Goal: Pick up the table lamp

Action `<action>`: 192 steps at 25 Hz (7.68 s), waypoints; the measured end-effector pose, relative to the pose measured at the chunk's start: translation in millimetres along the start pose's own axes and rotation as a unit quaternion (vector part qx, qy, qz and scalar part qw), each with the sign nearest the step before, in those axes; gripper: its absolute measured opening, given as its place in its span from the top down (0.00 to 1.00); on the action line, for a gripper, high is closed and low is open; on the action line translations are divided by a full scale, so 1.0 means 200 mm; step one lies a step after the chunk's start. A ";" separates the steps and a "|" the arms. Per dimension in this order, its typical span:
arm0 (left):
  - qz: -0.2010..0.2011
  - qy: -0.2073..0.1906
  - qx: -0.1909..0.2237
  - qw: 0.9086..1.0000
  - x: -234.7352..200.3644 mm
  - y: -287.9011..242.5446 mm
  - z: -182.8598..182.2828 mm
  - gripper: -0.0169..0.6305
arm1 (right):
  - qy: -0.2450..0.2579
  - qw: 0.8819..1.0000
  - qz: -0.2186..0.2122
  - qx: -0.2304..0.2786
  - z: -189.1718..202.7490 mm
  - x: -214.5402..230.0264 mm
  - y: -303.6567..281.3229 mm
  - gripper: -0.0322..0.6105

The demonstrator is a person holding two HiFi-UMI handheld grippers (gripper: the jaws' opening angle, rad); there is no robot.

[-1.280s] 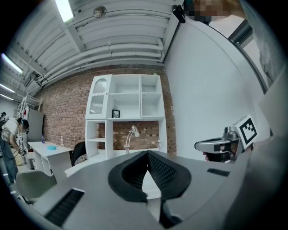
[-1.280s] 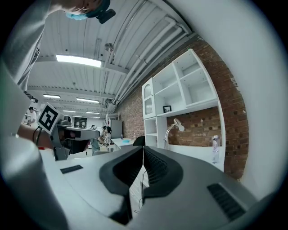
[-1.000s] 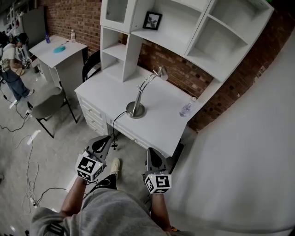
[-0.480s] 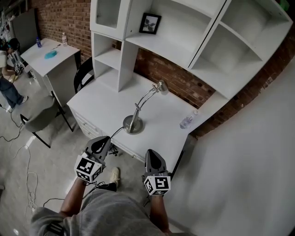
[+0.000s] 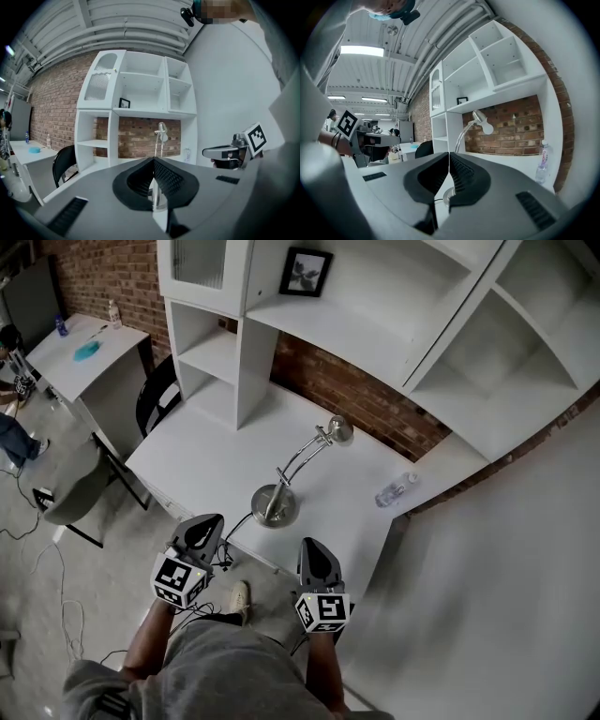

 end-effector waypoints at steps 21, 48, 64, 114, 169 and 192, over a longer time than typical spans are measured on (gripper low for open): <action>-0.015 0.039 -0.047 0.998 -0.36 -0.36 0.12 0.97 | -0.015 0.998 -0.025 -0.064 0.10 0.12 -0.57 0.91; -0.018 0.051 -0.099 0.994 -0.42 -0.59 0.24 0.97 | -0.016 0.996 -0.086 -0.035 0.26 0.22 -0.92 0.64; -0.032 0.059 -0.108 0.992 -0.49 -0.68 0.24 0.97 | -0.012 0.992 -0.124 -0.030 0.24 0.22 -1.09 0.64; -0.072 0.064 -0.122 0.988 -0.48 -0.65 0.25 0.97 | 0.044 0.990 -0.133 -0.011 0.16 0.25 -1.17 0.92; 0.004 -0.008 -0.010 1.000 -0.09 -0.40 -0.11 0.97 | 0.042 0.997 0.036 0.051 -0.30 0.35 -0.02 0.92; 0.014 -0.019 -0.012 1.000 -0.05 -0.40 -0.10 0.97 | 0.035 0.997 0.049 0.045 -0.24 0.36 0.04 0.92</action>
Point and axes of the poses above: the fingertips, and each gripper's own axes: y backward along the fingers, x to its right, z out of its underside, the point moved 10 cm from there along y, backward along the fingers, and after that the axes turned 4 degrees about -x, right-handed, at the moved point
